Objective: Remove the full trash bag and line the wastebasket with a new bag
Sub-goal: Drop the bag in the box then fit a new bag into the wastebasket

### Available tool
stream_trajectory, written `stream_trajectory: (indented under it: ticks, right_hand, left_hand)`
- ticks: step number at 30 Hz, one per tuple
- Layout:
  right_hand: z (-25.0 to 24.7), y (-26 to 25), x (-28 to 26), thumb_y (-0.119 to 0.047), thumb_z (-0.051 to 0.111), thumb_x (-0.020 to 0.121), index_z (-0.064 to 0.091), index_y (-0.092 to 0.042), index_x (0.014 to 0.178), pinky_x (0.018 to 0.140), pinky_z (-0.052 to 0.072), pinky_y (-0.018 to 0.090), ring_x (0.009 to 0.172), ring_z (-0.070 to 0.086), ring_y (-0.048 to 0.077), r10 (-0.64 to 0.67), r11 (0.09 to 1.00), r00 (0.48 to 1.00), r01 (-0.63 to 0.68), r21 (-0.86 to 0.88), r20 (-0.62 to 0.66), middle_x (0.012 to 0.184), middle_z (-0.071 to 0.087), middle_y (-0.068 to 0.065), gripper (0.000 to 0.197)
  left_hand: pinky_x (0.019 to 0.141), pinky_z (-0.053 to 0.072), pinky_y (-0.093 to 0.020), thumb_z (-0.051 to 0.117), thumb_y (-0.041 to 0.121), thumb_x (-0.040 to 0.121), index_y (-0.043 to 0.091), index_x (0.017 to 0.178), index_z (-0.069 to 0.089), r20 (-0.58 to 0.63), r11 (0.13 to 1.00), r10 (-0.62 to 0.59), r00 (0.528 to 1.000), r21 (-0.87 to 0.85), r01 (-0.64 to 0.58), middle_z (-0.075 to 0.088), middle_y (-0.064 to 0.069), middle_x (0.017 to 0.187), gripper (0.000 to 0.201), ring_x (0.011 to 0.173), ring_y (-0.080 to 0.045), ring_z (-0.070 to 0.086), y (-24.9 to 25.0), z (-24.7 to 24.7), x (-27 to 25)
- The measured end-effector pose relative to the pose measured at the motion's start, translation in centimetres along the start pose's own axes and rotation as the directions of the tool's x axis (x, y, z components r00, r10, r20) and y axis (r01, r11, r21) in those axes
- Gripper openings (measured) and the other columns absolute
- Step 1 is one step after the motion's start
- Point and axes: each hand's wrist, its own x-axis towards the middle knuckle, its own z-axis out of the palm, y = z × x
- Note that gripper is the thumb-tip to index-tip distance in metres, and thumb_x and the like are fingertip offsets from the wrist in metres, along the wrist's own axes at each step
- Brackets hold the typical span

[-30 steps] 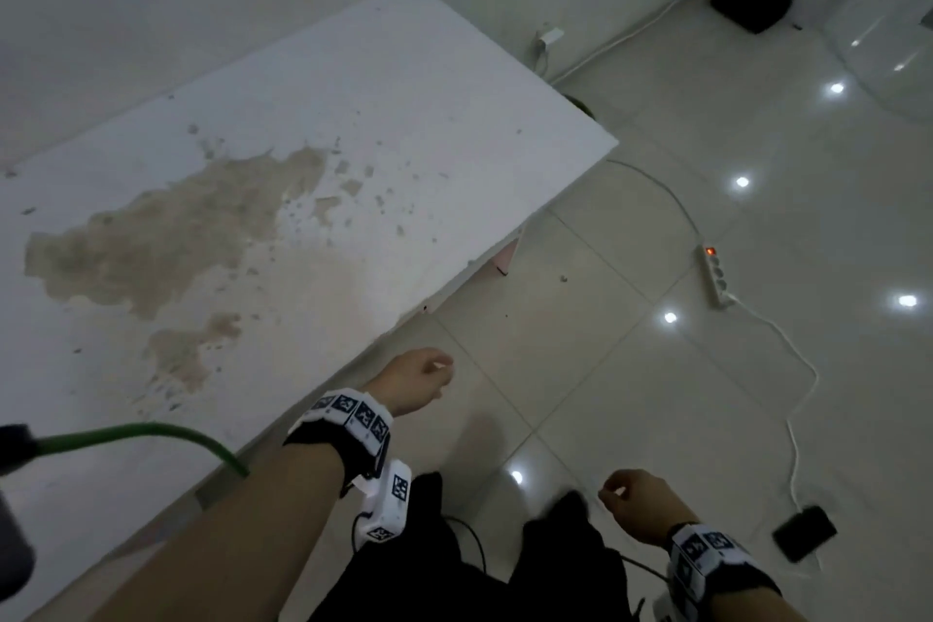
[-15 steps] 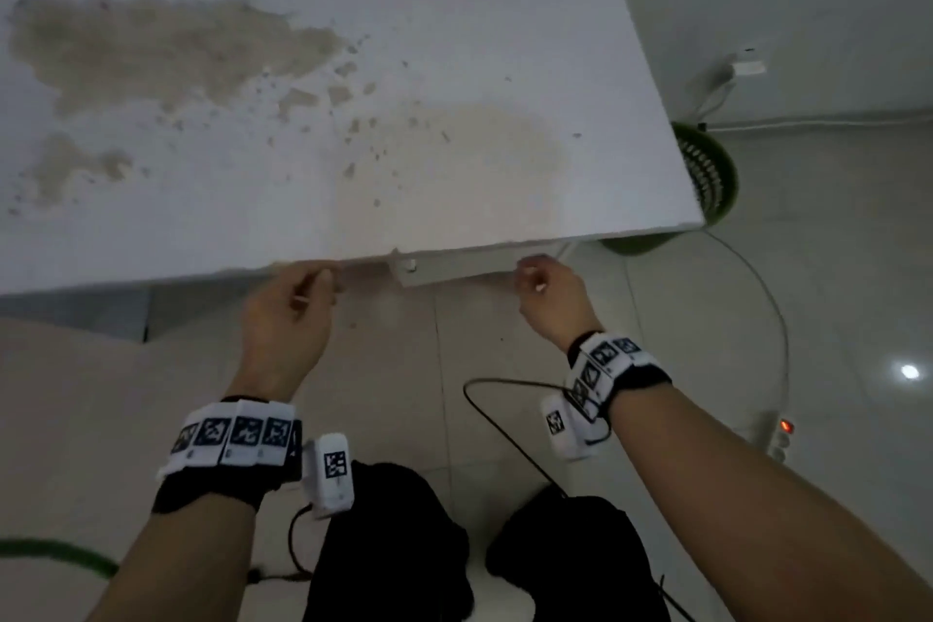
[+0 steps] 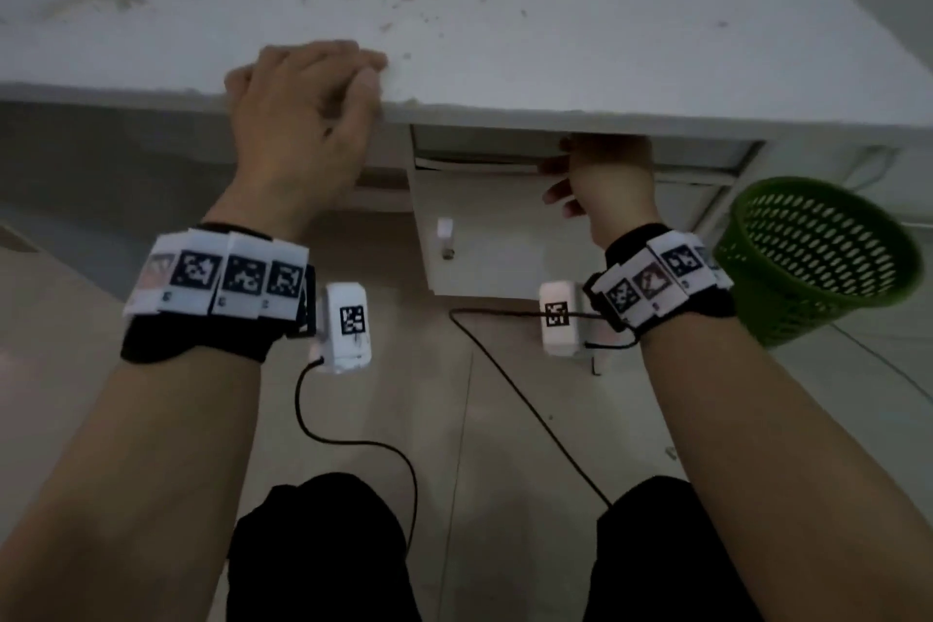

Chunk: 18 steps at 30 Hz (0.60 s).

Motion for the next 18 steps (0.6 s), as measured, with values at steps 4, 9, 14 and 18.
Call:
stream_trajectory:
  ticks: [4,9,14,18]
  right_hand:
    - [0.3,-0.1,-0.9,-0.027,0.043,0.101,0.056,-0.009,0.076,0.037,0.029,0.018,0.035,0.051,0.019,-0.031,0.982,0.999,0.037,0.187,-0.039,0.056,0.069,0.007,0.033]
    - [-0.5,2.1,-7.3,-0.03,0.049,0.099,0.059,-0.01,0.068,0.037,0.031,0.022,0.034,0.047,0.019,-0.124,0.979,0.99,0.134,0.154,-0.072,0.048,0.062,0.006,0.037]
    - [-2.3,5.2,-14.8,-0.029,0.053,0.101,0.06,-0.004,0.063,0.035,0.035,0.02,0.034,0.048,0.019,-0.195,0.971,0.98,0.198,0.133,-0.034,0.046,0.061,0.011,0.046]
    - [-3.5,6.9,-17.8,-0.027,0.055,0.099,0.06,0.006,0.067,0.036,0.037,0.022,0.036,0.049,0.022,-0.18,0.978,0.983,0.176,0.115,0.023,0.049,0.063,0.018,0.047]
  left_hand:
    - [0.108,0.027,-0.044,0.035,0.046,0.099,0.033,0.12,0.064,0.038,0.994,0.035,0.999,-0.101,-0.031,0.064,0.012,0.128,0.039,0.124,-0.019,0.054,-0.7,-0.3,0.2]
    - [0.115,0.03,-0.052,0.041,0.046,0.098,0.032,0.126,0.062,0.152,0.972,0.04,0.988,-0.234,-0.004,0.058,0.019,0.125,0.038,0.128,-0.011,0.05,-2.0,-1.5,0.5]
    - [0.107,0.036,-0.034,0.048,0.055,0.088,0.033,0.125,0.062,0.268,0.968,0.044,0.962,-0.248,0.025,0.058,0.007,0.137,0.045,0.129,-0.014,0.049,-1.7,-3.2,0.6]
    - [0.108,0.037,-0.036,0.064,0.048,0.081,0.039,0.116,0.06,0.386,0.962,0.22,0.896,-0.239,-0.133,0.055,0.014,0.139,0.036,0.13,-0.006,0.047,1.1,-6.0,0.6]
